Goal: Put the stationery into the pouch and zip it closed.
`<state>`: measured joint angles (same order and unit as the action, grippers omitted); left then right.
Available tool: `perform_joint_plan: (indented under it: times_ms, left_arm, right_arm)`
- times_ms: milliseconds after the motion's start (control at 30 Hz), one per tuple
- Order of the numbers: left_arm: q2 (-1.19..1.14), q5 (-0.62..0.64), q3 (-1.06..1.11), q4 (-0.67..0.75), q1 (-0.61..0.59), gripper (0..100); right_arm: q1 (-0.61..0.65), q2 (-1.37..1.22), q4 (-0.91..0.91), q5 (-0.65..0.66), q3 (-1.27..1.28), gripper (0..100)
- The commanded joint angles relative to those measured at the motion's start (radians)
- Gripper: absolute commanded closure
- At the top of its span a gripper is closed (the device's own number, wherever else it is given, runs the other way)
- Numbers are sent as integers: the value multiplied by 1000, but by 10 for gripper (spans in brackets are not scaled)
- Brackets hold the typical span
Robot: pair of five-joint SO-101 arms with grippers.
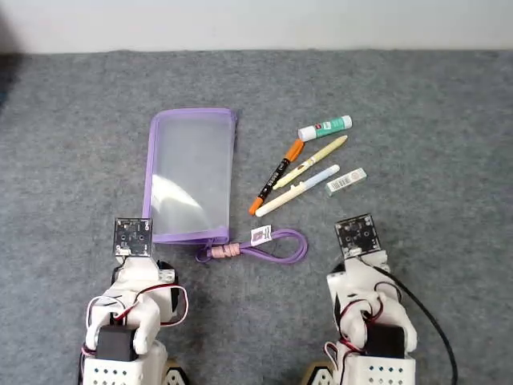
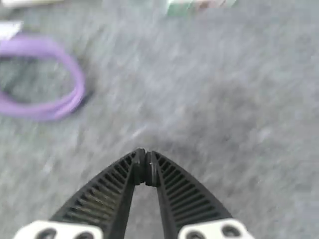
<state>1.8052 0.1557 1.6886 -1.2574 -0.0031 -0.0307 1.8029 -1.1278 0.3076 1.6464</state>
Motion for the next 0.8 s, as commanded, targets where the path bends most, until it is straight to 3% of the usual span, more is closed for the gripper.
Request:
perform_joint_plan:
  times_ms: [0,233,433,600,767]
  left_arm:
    - [14,0,-5,-5,5,986]
    - [14,0,-5,-5,5,986]
    - [14,0,-5,-5,5,986]
    - [14,0,-5,-5,5,986]
    - [14,0,-5,-5,5,986]
  right_arm:
    - [59,-2,33,25,-120,991]
    - [206,-163,-65,29,-345,991]
    - [305,-674,-73,40,-687,991]
    - [407,-1096,-139,170,-957,990]
    - [478,-1379,-147,175,-1132,990]
